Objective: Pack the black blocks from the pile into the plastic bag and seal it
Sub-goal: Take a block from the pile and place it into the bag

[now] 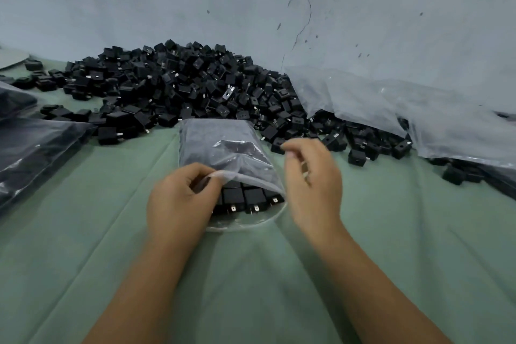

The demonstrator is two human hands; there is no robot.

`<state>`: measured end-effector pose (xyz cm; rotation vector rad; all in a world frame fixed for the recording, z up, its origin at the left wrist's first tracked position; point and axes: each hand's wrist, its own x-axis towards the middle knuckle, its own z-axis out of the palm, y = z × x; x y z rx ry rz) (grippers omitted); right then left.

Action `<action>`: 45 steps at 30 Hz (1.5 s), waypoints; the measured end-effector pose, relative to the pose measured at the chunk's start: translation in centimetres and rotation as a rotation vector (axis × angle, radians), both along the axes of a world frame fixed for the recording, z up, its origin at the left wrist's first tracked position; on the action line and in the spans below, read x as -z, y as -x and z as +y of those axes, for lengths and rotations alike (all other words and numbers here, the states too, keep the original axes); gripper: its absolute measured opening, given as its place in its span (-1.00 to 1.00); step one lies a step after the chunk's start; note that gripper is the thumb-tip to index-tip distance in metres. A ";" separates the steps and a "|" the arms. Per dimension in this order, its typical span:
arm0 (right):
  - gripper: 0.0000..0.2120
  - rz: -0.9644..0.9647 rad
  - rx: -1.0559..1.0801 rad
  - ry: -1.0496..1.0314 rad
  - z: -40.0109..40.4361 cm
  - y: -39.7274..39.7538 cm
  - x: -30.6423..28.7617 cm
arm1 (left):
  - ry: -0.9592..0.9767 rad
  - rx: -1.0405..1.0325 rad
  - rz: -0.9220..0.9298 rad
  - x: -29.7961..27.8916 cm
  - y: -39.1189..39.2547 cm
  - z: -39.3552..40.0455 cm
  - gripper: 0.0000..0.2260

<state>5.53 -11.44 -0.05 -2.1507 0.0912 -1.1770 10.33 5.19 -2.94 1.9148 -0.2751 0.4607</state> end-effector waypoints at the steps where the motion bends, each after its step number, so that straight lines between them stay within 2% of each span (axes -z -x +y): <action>1: -0.78 0.053 0.068 -0.077 -1.5 -1.4 -0.2 | -0.011 -0.005 0.011 0.0 -0.1 0.0 -0.78; 3: -0.60 0.255 0.171 -0.151 -4.8 -4.1 -0.2 | -0.043 -0.015 0.018 0.2 -0.3 -0.1 -0.78; 5: -0.42 0.487 0.184 -0.156 -7.1 -6.0 0.5 | -0.082 -0.036 0.023 0.3 -0.5 -0.1 -0.81; 8: -0.40 0.697 0.187 -0.025 -8.4 -7.6 2.5 | -0.111 -0.042 0.037 0.5 -0.8 -0.1 -0.84; 11: -0.56 0.551 0.285 0.073 -8.2 -7.7 3.9 | -0.119 -0.029 0.036 0.5 -0.8 -0.2 -0.83; 13: -0.67 0.466 0.310 0.010 -8.0 -7.2 4.0 | -0.115 -0.026 0.042 0.5 -0.9 -0.1 -0.83; 16: -0.79 0.385 0.227 -0.204 -7.9 -5.8 3.9 | -0.107 -0.028 0.055 0.4 -0.8 -0.1 -0.84; 20: -0.79 0.175 0.169 -0.336 -5.8 -3.3 3.3 | -0.078 0.016 0.026 0.1 0.0 0.1 -0.89; 22: -0.73 0.135 0.163 -0.302 -4.1 -2.3 3.1 | -0.044 0.084 -0.001 0.1 0.5 0.3 -0.92; 26: -0.62 0.055 -0.004 -0.221 0.0 0.3 2.6 | 0.067 0.146 0.013 0.0 0.9 0.4 -0.92; 29: -0.67 -0.052 -0.034 -0.047 2.9 2.3 2.4 | 0.139 0.135 0.054 -0.3 0.9 0.2 -0.94; 33: -0.73 0.026 -0.004 0.432 5.3 3.0 2.5 | 0.195 0.142 0.075 -0.4 0.8 0.4 -0.96; 36: -0.64 0.240 0.091 0.639 5.6 2.3 2.3 | 0.197 0.127 0.064 -0.2 0.8 0.4 -0.97; 38: -0.58 0.363 0.132 0.681 5.8 2.2 2.3 | 0.194 0.114 0.055 -0.1 0.7 0.4 -0.96; 41: -0.60 0.373 0.109 0.614 6.0 2.5 2.7 | 0.189 0.121 0.019 0.0 0.6 0.4 -0.91; 45: -0.52 0.442 0.056 0.559 6.1 2.8 2.9 | 0.165 0.163 -0.108 -0.2 0.9 0.4 -0.83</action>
